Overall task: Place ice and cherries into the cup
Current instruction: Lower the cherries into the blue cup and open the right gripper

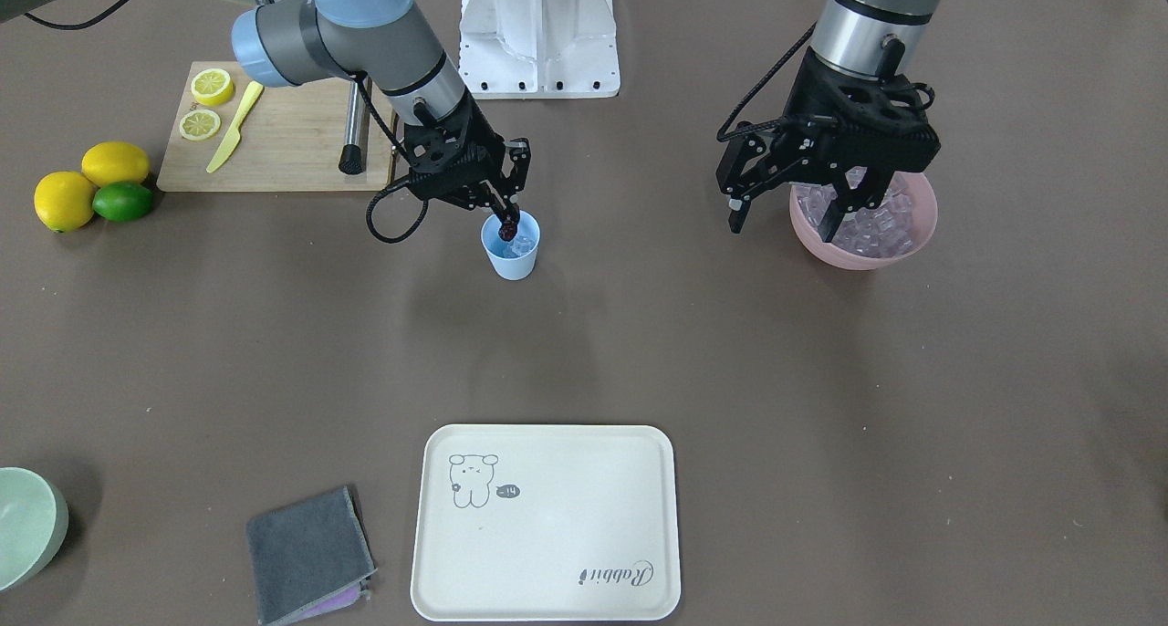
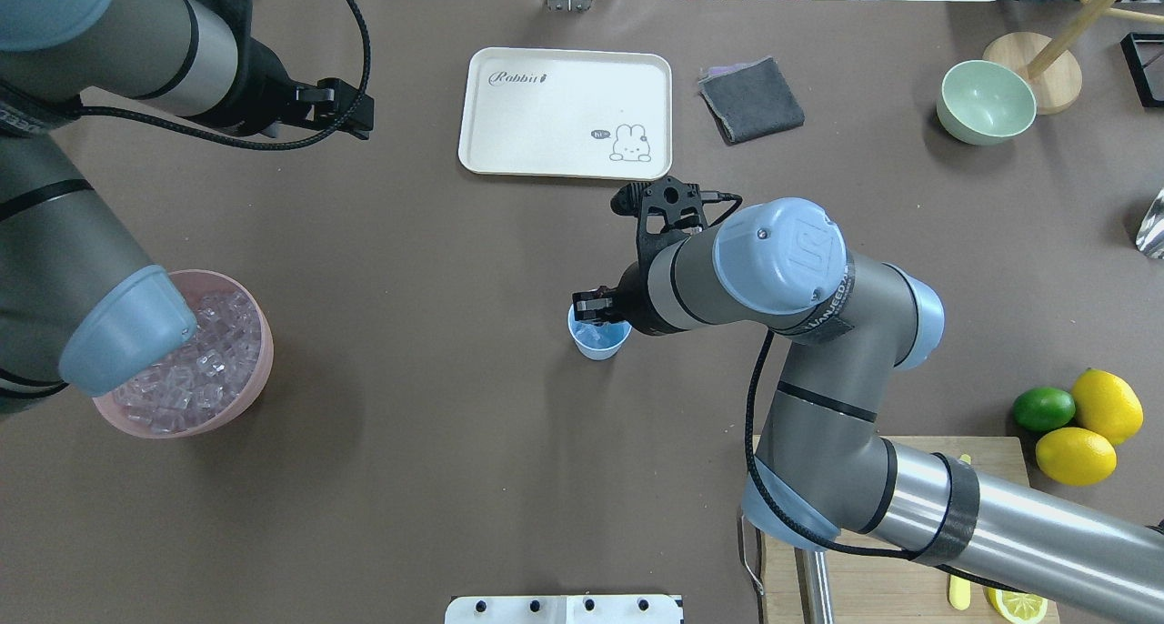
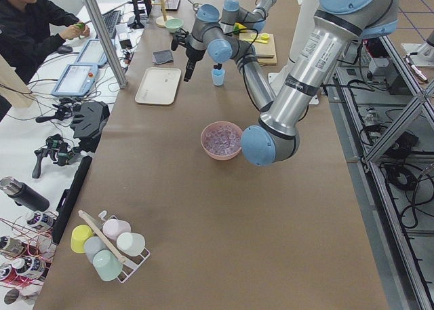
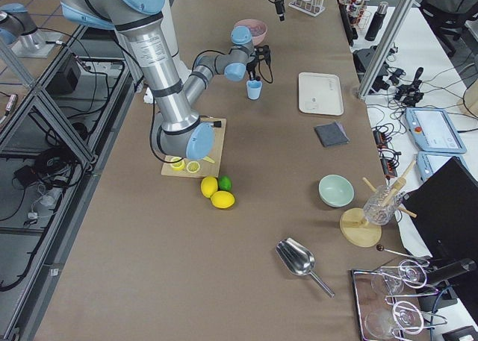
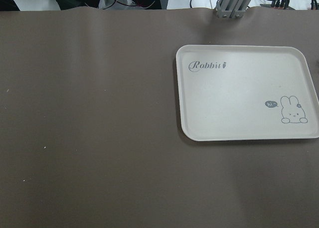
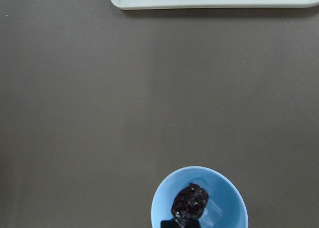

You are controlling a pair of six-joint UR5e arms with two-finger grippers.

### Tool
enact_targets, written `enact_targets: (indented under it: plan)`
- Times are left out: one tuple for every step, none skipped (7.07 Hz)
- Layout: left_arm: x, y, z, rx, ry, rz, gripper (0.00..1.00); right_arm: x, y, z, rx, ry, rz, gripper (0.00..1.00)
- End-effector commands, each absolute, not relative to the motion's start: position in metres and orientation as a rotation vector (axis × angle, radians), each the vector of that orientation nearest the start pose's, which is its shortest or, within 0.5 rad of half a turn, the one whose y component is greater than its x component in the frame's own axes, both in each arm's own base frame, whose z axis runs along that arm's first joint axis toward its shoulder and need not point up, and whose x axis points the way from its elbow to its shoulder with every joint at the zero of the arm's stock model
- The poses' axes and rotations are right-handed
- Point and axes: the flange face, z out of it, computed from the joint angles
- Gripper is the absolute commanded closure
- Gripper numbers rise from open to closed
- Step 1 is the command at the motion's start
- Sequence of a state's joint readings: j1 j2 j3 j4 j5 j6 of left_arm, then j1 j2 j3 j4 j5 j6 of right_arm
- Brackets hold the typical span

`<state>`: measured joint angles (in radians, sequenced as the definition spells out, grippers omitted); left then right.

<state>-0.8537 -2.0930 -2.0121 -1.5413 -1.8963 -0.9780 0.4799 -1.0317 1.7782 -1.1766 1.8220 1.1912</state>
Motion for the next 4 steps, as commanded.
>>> enact_targets:
  plan:
    - [0.298, -0.496, 0.188, 0.376, 0.895, -0.085, 0.03, -0.52, -0.381, 0.217, 0.257, -1.116, -0.065, 0.73]
    - [0.298, -0.496, 0.188, 0.376, 0.895, -0.085, 0.03, -0.52, -0.382, 0.217, 0.256, -1.113, -0.065, 0.01]
    - [0.298, -0.496, 0.187, 0.377, 0.897, -0.085, 0.03, -0.517, -0.384, 0.216, 0.261, -1.116, -0.06, 0.0]
    - [0.297, -0.495, 0.186, 0.379, 0.9, -0.085, 0.03, -0.501, -0.399, 0.209, 0.262, -1.123, -0.034, 0.0]
